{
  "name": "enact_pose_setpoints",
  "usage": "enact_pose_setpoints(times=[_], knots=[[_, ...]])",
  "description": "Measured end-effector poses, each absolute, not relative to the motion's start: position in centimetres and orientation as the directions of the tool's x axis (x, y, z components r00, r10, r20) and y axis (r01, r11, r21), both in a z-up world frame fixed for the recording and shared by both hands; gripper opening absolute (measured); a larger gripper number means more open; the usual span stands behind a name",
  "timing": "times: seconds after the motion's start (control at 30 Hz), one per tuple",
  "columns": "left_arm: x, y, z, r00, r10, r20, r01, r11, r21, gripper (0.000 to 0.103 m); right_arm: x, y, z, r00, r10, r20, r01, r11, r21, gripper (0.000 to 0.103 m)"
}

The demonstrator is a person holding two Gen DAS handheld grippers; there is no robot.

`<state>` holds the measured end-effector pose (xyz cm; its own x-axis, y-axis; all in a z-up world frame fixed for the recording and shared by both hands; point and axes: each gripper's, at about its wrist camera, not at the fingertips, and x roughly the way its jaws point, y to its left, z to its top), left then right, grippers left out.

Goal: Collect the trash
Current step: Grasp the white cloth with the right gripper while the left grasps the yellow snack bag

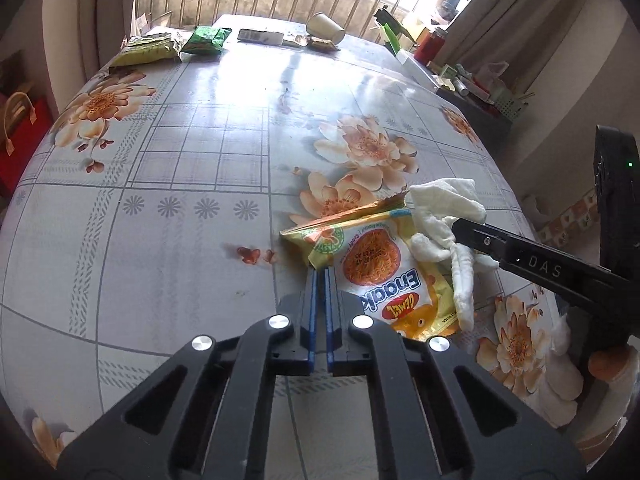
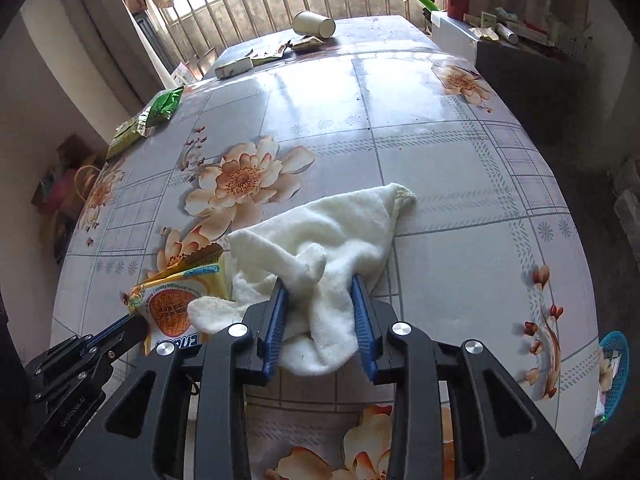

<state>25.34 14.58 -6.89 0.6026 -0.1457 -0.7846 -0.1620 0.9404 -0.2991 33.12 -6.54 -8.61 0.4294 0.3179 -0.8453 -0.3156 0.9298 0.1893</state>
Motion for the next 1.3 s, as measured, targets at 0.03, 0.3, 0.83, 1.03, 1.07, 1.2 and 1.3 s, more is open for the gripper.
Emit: enact_pose_setpoints(times=[0.03, 0.3, 0.83, 1.03, 1.07, 1.2, 1.3], knots=[[25.1, 14.4, -6.9, 0.6, -0.15, -0.786, -0.155, 0.942, -0.299, 0.0, 32.9, -6.8, -8.7, 0.427, 0.32, -0.846, -0.319, 0.928, 0.19, 0.023], [21.1, 12.6, -6.2, 0.589, -0.219, -0.778, -0.03, 0.956, -0.292, 0.0, 28.4, -11.4, -9.0, 0.41, 0.335, -0.848, -0.323, 0.923, 0.209, 0.016], [15.3, 11.4, -6.1, 0.51, -0.404, -0.759, 0.013, 0.886, -0.463, 0.038, 16.3, -19.7, -9.6, 0.426, 0.409, -0.807, -0.253, 0.91, 0.328, 0.017], [16.5, 9.1, -7.0, 0.506, -0.321, -0.801, -0.036, 0.92, -0.391, 0.038, 16.1, -19.8, -9.7, 0.445, 0.416, -0.793, -0.234, 0.909, 0.345, 0.017], [16.7, 8.8, -6.9, 0.521, -0.301, -0.799, -0.038, 0.927, -0.374, 0.036, 16.0, -19.9, -9.8, 0.446, 0.416, -0.792, -0.233, 0.909, 0.346, 0.017], [17.2, 7.9, -6.9, 0.547, -0.2, -0.813, -0.05, 0.962, -0.27, 0.023, 15.8, -20.0, -9.9, 0.453, 0.418, -0.787, -0.232, 0.908, 0.349, 0.017], [17.4, 7.5, -6.8, 0.552, -0.171, -0.816, -0.048, 0.971, -0.236, 0.011, 15.4, -20.3, -9.9, 0.461, 0.419, -0.782, -0.234, 0.908, 0.349, 0.017]])
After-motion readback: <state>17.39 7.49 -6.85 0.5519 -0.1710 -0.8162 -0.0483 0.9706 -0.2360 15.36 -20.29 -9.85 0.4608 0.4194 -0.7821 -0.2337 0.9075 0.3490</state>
